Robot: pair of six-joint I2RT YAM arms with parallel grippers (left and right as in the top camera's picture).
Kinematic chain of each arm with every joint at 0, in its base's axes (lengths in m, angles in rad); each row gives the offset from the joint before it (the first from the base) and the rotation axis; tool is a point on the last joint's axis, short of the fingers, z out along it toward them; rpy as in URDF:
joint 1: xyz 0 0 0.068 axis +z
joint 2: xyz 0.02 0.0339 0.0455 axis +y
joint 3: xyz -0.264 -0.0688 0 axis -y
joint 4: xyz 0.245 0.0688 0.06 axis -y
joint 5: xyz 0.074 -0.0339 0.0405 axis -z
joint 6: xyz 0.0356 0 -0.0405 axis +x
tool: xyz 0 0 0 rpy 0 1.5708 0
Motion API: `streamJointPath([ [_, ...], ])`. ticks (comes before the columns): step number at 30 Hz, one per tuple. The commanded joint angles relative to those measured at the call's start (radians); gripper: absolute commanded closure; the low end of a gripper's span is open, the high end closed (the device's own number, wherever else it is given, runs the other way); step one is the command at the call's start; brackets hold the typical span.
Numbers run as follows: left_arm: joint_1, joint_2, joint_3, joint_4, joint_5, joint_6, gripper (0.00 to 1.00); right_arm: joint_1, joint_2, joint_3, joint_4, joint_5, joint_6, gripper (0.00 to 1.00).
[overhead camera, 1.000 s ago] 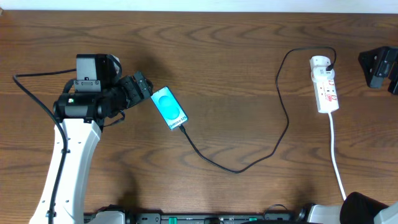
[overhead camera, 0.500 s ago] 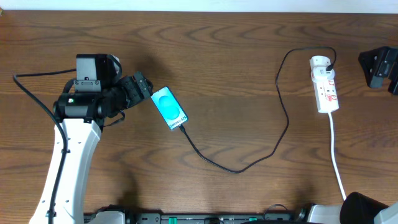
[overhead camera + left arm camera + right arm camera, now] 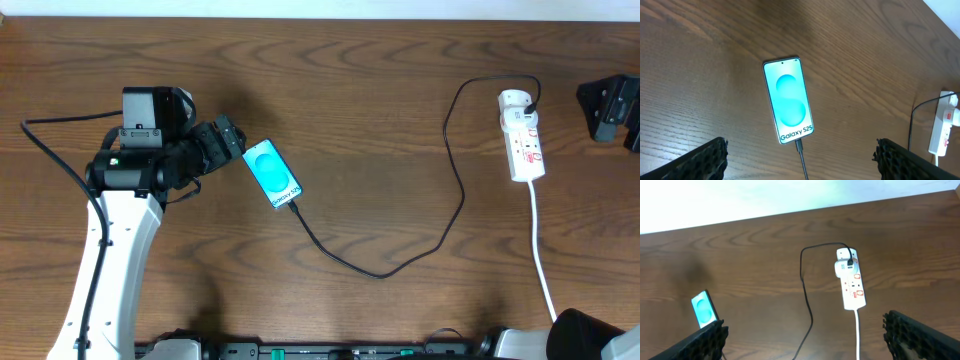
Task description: Plug charger to phone and switch on socket
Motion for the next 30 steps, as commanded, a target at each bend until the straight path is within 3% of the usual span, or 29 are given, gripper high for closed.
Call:
streamJointPath([
  [1, 0.004, 0.003, 0.009, 0.001, -0.013, 0.003, 0.05, 0.008, -0.009, 0.006, -0.003, 0.005, -0.008, 0.01],
  [10, 0.003, -0.01, 0.009, -0.15, -0.072, 0.003, 0.05, 0.008, -0.009, 0.006, -0.003, 0.005, -0.008, 0.01],
  [19, -0.064, -0.189, 0.007, -0.163, -0.252, 0.003, 0.05, 0.008, -0.009, 0.006, -0.003, 0.005, -0.008, 0.01],
  [25, -0.156, -0.367, -0.034, -0.119, -0.376, 0.002, 0.05, 0.008, -0.009, 0.006, -0.003, 0.005, -0.008, 0.01],
  [30, -0.16, -0.57, -0.209, 0.034, -0.379, 0.002, 0.05, 0.008, -0.009, 0.006, -0.003, 0.005, -0.008, 0.01],
])
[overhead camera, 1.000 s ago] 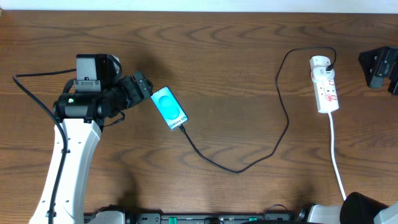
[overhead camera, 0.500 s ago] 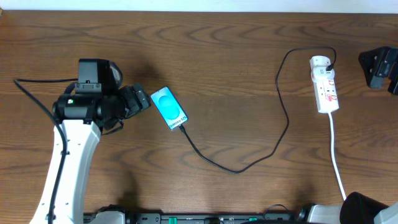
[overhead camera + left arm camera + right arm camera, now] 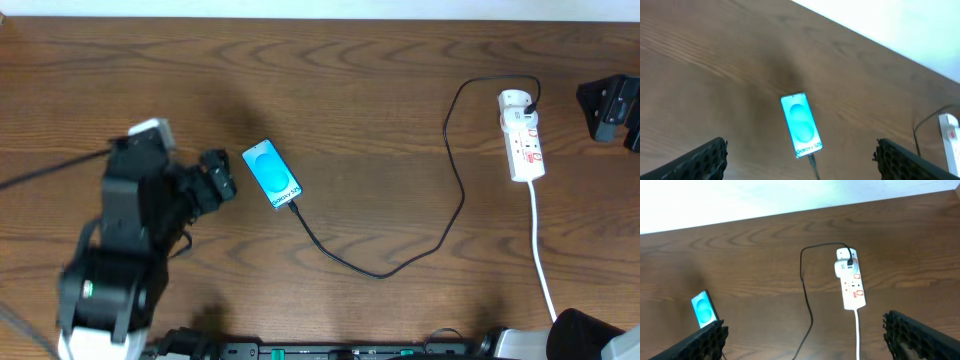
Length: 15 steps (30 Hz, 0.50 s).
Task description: Plug charger to phone and switch on socket
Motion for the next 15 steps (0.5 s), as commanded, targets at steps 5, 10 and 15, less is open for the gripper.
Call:
streamJointPath([
  [5, -0.002, -0.299, -0.314, 0.24, -0.043, 0.002, 0.05, 0.008, -0.009, 0.006, -0.003, 0.005, -0.008, 0.01],
  [10, 0.022, -0.513, -0.539, 0.446, -0.032, -0.032, 0.05, 0.008, -0.009, 0.006, -0.003, 0.005, -0.008, 0.01],
  [15, 0.059, -0.679, -0.766, 0.702, -0.031, -0.077, 0.05, 0.008, -0.009, 0.006, -0.003, 0.004, -0.008, 0.01],
])
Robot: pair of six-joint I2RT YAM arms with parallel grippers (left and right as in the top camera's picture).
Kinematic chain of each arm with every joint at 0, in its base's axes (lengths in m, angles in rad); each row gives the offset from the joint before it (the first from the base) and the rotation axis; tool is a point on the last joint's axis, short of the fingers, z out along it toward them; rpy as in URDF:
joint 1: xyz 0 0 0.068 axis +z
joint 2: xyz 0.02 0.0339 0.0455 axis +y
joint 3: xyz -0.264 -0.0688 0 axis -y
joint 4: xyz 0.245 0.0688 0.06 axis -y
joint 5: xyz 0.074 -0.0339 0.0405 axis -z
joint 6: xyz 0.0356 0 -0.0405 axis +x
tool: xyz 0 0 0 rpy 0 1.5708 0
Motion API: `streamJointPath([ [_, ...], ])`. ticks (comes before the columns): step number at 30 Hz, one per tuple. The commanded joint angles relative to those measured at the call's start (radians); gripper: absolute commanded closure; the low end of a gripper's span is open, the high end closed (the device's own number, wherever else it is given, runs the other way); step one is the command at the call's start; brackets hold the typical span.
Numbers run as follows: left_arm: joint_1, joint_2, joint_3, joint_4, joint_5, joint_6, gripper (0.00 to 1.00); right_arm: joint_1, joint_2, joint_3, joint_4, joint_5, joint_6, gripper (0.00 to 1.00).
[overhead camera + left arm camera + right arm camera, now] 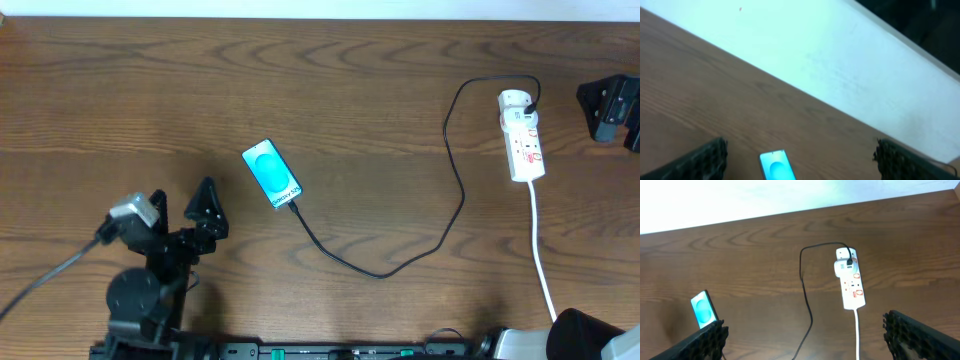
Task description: Plug charger to phone and switch on socket
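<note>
The phone (271, 176) lies flat left of the table's middle, its cyan screen lit. A black charger cable (380, 272) is plugged into its near end and loops right and up to a plug on the white power strip (523, 135). The strip's switches are too small to read. My left gripper (182, 202) stands open and empty at the front left, well short of the phone (775, 168), which shows low between its fingers (705, 160). My right gripper (800, 345) is open and empty, held high, looking down on the strip (850, 282) and phone (705, 311).
The brown wooden table (350, 80) ends at a white wall (840, 60) along its far edge. The strip's white lead (540, 250) runs down to the front edge at the right. Part of the right arm (608, 108) shows at the right border.
My left arm has drawn back to the table's front left corner, farther from the phone, and its camera now tilts up to the wall. Phone, cable, strip and right arm are unchanged.
At first my left gripper stood open just left of the phone, with the cable plugged into it. Then it was a little farther back and higher. Now it is folded at the front left. The right gripper has stayed open and still throughout.
</note>
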Motion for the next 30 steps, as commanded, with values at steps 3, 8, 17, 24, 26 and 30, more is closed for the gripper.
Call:
streamJointPath([
  [3, 0.043, -0.142, -0.221, 0.259, -0.006, -0.035, 0.05, 0.008, -0.009, 0.006, -0.003, 0.001, -0.008, 0.01],
  [8, 0.092, -0.228, -0.339, 0.375, -0.006, -0.036, 0.05, 0.008, -0.009, 0.006, -0.003, 0.002, -0.008, 0.01],
  [17, 0.157, -0.265, -0.367, 0.264, -0.013, -0.035, 0.05, 0.008, -0.009, 0.006, -0.003, 0.002, -0.008, 0.01],
  [24, 0.159, -0.265, -0.367, 0.003, -0.013, -0.035, 0.05, 0.008, -0.009, 0.006, -0.003, 0.001, -0.008, 0.01],
  [26, 0.159, -0.265, -0.367, -0.006, -0.005, 0.003, 0.05, 0.008, -0.009, 0.006, -0.003, 0.001, -0.008, 0.01],
  [30, 0.159, -0.265, -0.367, -0.006, -0.005, 0.018, 0.05, 0.008, -0.009, 0.006, -0.003, 0.001, -0.008, 0.01],
])
